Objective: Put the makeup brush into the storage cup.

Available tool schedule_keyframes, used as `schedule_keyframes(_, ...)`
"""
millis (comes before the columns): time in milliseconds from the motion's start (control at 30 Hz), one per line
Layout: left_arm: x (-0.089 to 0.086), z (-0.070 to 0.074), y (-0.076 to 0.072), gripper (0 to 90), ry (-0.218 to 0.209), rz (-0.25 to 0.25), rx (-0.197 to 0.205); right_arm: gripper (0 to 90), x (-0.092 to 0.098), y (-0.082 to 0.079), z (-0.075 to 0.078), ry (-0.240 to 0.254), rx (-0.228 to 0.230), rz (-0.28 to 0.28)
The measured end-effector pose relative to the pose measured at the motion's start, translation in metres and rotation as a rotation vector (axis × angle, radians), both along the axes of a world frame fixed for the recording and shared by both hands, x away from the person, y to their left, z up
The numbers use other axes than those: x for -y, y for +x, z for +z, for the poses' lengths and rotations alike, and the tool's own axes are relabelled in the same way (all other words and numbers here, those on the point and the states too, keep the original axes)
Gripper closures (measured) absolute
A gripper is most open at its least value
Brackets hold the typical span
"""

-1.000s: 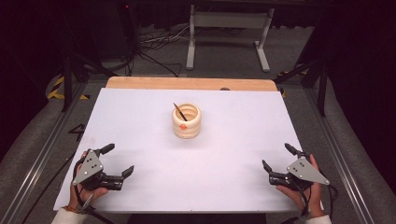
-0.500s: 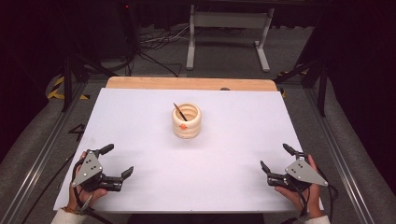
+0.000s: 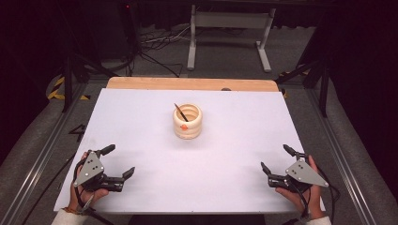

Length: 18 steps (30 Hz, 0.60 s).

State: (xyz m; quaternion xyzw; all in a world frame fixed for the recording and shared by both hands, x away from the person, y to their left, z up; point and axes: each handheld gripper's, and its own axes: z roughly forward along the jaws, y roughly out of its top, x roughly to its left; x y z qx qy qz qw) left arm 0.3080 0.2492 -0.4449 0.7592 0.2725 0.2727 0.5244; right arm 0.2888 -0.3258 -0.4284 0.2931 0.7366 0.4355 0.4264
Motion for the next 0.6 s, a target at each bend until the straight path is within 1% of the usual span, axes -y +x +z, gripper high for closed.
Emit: schedule_keyframes(600, 0.001, -0.0007, 0.0032, 1.3, 0.003, 0.002, -0.003, 8.4, -0.0008, -0.0002, -0.002, -0.003, -0.006, 0.005)
